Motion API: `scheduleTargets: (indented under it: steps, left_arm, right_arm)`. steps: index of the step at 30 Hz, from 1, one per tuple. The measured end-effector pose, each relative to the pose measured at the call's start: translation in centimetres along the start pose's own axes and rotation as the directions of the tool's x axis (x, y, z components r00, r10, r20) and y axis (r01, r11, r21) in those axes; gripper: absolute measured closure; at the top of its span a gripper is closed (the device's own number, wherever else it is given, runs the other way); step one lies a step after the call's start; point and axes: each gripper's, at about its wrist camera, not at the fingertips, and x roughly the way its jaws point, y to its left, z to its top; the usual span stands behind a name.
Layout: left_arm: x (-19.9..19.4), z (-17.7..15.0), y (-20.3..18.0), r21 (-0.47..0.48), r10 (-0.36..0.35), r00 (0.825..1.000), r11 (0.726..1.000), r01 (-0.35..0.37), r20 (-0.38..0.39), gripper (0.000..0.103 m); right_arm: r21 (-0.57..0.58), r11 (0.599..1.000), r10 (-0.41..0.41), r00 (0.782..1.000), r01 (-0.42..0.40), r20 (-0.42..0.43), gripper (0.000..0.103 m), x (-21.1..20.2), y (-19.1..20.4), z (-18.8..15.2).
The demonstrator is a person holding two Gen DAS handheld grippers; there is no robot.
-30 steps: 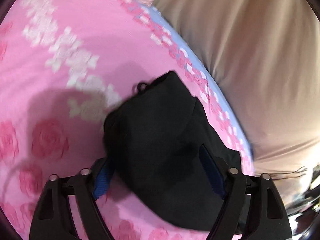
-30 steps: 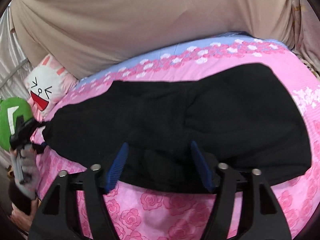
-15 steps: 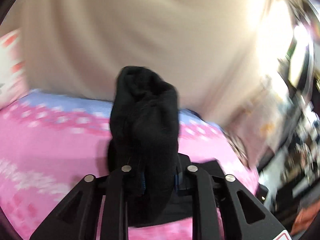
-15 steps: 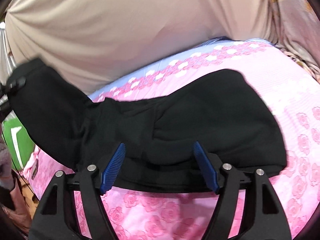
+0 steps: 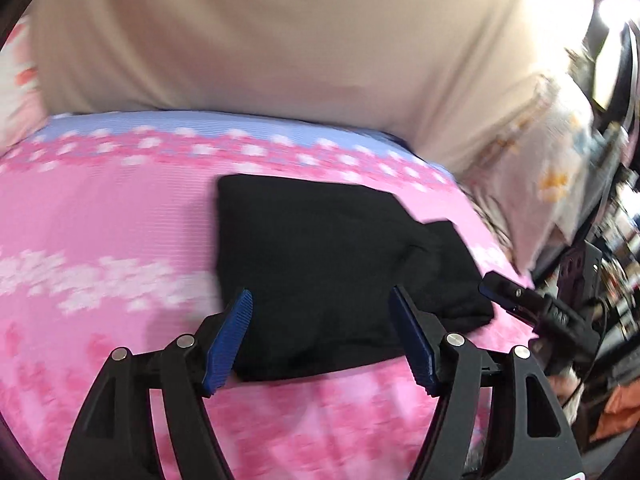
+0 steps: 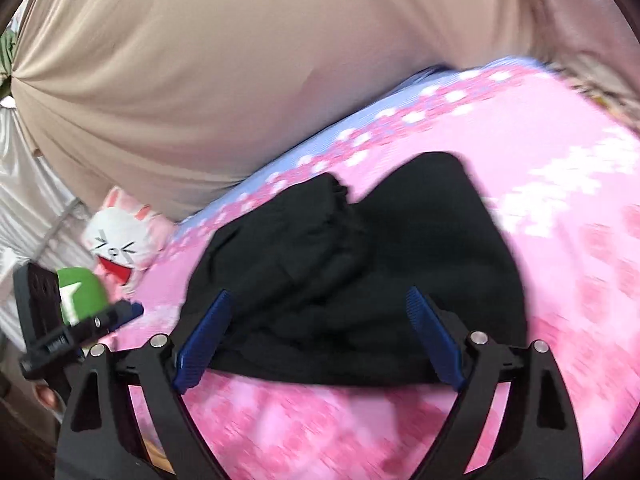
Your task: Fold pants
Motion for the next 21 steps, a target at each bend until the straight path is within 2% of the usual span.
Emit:
scheduleTargets:
  steps: [5,6,7,8,9,11,14,15,17,18,19,21]
  left_arm:
    - [-2.0,0.1,3.9,-0.064,0.042,0.998,0.997,-0.04,0.035,0.034]
    - [-2.0,0.0,4.3,-0.069,0.044,0.998,0.997,-0.042,0.035,0.034]
    - [-2.0,-0.1,4.9,-0.073,0.048,0.998,0.996,-0.046,0.032,0.034]
    - [-2.3,-0.1,5.2,-0.073,0.046,0.998,0.996,-0.044,0.032,0.034]
    - [-2.2,-0.1,5.4,-0.072,0.045,0.998,0.997,-0.042,0.032,0.034]
    - [-2.2,0.0,5.4,-0.073,0.032,0.999,0.997,-0.03,0.029,0.034]
    - [-2.1,0.3,4.7,-0.072,-0.007,0.999,0.997,0.009,0.031,0.034]
    - [-2.1,0.4,4.4,-0.07,-0.022,0.999,0.997,0.024,0.032,0.034]
    - [-1.5,0.3,3.7,-0.066,-0.053,0.998,0.996,0.054,0.023,0.032]
    - [-1.0,0.3,3.3,-0.062,-0.062,0.998,0.996,0.063,0.016,0.032]
    - [-0.4,0.2,3.0,-0.058,-0.07,0.998,0.996,0.07,0.007,0.032]
    - [1.5,0.1,2.4,-0.067,-0.085,0.996,0.994,0.084,-0.026,0.031]
  right_arm:
    - [0.116,0.993,0.005,0.994,0.008,-0.11,0.015,6.5,-0.8,1.3]
    - [0.13,0.991,-0.002,0.994,0.016,-0.106,0.024,7.3,-0.7,1.2]
    - [0.115,0.993,-0.019,0.995,0.031,-0.099,0.037,8.0,0.0,1.2]
    - [0.1,0.995,-0.019,0.994,0.03,-0.103,0.067,8.3,0.8,1.3]
    - [0.095,0.995,-0.002,0.995,0.011,-0.1,0.08,8.4,1.6,1.5]
    - [0.028,1.0,0.013,0.999,-0.012,-0.038,0.083,6.7,4.1,2.7]
    - [-0.081,0.996,0.033,0.994,-0.025,0.102,0.084,1.1,7.9,4.3]
    - [-0.123,0.992,0.006,0.987,0.014,0.159,0.084,-1.3,8.5,4.3]
    - [-0.131,0.986,-0.071,0.977,0.099,0.203,0.083,-3.5,7.4,4.0]
    - [-0.107,0.98,-0.146,0.97,0.168,0.194,0.083,-3.8,5.2,3.3]
    - [-0.075,0.976,-0.19,0.968,0.204,0.166,0.083,-3.3,3.5,2.9]
    - [-0.004,0.961,-0.276,0.958,0.277,0.073,0.082,-1.6,-0.6,1.5]
